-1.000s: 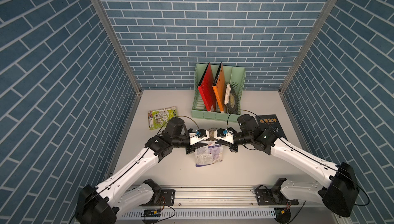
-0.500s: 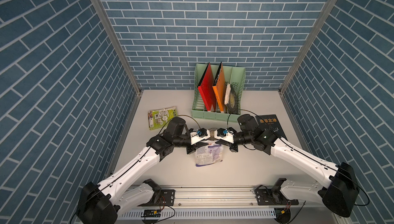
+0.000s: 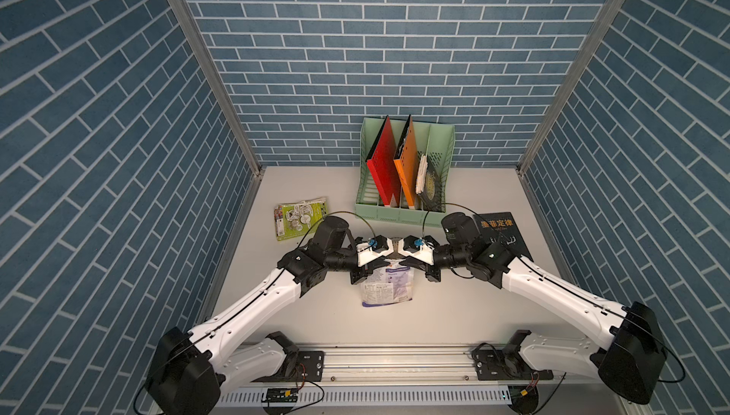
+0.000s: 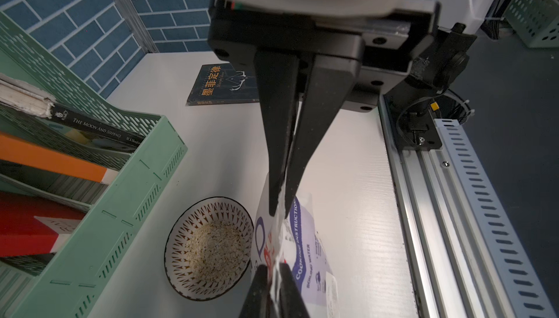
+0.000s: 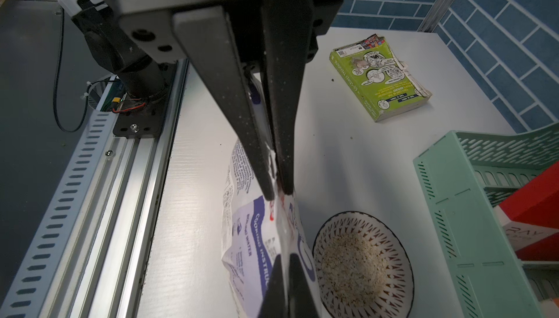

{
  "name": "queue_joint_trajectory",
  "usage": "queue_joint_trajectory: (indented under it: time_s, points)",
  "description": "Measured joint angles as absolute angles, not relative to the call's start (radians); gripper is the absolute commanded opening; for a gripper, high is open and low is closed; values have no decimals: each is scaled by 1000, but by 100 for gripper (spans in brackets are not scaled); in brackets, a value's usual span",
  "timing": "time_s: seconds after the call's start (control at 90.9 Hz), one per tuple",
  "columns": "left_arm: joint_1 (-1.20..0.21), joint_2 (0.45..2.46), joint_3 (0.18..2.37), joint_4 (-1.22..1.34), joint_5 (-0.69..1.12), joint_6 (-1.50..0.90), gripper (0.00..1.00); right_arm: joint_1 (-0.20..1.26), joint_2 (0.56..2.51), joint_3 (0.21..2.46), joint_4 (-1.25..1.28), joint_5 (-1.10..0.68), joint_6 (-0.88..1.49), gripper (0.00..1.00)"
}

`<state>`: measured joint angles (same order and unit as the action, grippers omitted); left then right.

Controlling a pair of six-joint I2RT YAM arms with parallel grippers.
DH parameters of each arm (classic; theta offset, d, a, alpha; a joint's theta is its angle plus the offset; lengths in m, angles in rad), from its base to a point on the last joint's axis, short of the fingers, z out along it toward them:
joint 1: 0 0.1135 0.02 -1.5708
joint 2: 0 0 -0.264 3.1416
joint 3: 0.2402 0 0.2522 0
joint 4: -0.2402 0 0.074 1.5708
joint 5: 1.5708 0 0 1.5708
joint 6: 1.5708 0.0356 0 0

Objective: Pour the oats into the breakfast bowl
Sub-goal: Close the oats bag at the center of the board.

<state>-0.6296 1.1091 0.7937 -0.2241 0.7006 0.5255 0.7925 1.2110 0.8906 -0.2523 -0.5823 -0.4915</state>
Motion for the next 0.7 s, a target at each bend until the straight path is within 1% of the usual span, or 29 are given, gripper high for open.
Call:
queue_joint_trajectory:
  time_s: [0.165, 0.264, 0.286, 0.308, 0.341, 0.374, 0.44, 0.55, 0.704]
  points:
    - [-631, 1110, 795, -222, 699, 527, 0, 793, 1206, 888, -251, -574, -483, 0]
    - [-635, 1107, 795, -221, 696, 527, 0, 793, 1198, 885, -252, -567, -483, 15]
    - [-636, 1106, 795, -221, 693, 527, 4, 794, 1195, 884, -251, -569, -479, 17]
    - [-636, 1105, 795, -222, 690, 527, 10, 794, 1192, 884, -246, -571, -475, 19]
    - [-638, 1103, 795, -223, 683, 529, 23, 796, 1186, 884, -237, -575, -474, 21]
    - [-639, 1100, 795, -224, 672, 530, 33, 799, 1179, 885, -228, -579, -472, 24]
    - [-640, 1084, 794, -233, 651, 531, 44, 808, 1171, 887, -217, -582, -466, 28]
    - [-640, 1015, 784, -247, 609, 523, 52, 835, 1176, 905, -223, -572, -468, 33]
    - [-640, 878, 740, -266, 539, 511, 58, 880, 1215, 979, -258, -540, -475, 35]
